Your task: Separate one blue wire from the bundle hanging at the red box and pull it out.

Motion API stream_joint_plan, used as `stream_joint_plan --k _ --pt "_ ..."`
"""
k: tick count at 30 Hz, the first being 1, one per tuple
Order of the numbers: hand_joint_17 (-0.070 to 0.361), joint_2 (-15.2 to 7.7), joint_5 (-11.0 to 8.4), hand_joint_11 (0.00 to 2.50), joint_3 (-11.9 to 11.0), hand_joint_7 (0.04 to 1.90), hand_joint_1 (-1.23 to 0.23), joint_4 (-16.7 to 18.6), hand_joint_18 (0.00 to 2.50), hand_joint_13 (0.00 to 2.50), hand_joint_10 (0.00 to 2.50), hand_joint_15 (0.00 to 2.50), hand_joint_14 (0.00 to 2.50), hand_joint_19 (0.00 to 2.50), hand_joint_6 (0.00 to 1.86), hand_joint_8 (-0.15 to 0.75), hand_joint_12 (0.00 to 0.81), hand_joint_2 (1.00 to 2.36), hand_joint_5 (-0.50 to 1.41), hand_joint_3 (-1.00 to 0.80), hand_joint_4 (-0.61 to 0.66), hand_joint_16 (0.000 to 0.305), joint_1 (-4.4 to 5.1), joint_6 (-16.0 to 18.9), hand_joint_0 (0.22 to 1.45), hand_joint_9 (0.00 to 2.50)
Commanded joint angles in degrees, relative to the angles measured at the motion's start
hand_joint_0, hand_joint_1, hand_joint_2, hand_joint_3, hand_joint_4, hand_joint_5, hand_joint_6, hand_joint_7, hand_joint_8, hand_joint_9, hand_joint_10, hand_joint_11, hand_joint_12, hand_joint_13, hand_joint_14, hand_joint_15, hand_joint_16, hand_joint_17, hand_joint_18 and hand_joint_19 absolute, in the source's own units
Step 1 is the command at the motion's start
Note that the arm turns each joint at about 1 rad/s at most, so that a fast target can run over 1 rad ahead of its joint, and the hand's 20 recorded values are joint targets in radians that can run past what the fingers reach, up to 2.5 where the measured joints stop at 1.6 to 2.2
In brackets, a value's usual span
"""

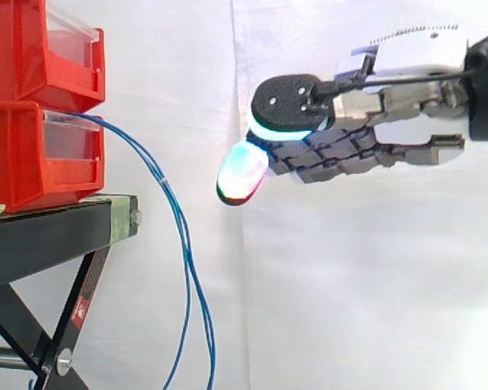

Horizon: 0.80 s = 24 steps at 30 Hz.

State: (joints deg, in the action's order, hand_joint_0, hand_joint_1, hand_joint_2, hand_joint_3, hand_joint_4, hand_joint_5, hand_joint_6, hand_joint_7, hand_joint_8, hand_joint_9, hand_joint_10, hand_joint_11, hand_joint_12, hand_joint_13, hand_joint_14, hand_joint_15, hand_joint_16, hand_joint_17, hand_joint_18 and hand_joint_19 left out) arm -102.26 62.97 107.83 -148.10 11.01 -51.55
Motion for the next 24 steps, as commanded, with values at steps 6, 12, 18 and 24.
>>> stream_joint_plan --k 6,12,18,24 --pt "0.143 -3.65 -0.3 0.07 0.45 0.93 -0.5 8.79 0.0 0.0 0.0 0.13 0.0 0.0 0.5 0.282 0.348 1.0 -0.2 -0.5 0.29 0.064 -0.38 0.48 0.5 0.17" --pt "0.143 -5.05 -0.66 0.06 0.45 0.93 -0.5 14.68 0.0 0.0 0.0 0.13 0.0 0.0 0.5 0.281 0.348 1.0 -0.2 -0.5 0.29 0.063 -0.38 -1.72 0.5 0.17" --pt "0.142 -7.69 -0.57 0.07 0.45 0.94 -0.5 16.26 0.0 0.0 0.0 0.13 0.0 0.0 0.5 0.284 0.348 1.0 -0.2 -0.5 0.29 0.063 -0.38 -2.68 0.51 0.18" --pt "0.141 -9.54 -0.39 0.06 0.45 0.95 -0.51 21.97 0.0 0.0 0.0 0.13 0.0 0.0 0.5 0.282 0.349 1.0 -0.2 -0.5 0.29 0.063 -0.29 -1.98 0.51 0.18"
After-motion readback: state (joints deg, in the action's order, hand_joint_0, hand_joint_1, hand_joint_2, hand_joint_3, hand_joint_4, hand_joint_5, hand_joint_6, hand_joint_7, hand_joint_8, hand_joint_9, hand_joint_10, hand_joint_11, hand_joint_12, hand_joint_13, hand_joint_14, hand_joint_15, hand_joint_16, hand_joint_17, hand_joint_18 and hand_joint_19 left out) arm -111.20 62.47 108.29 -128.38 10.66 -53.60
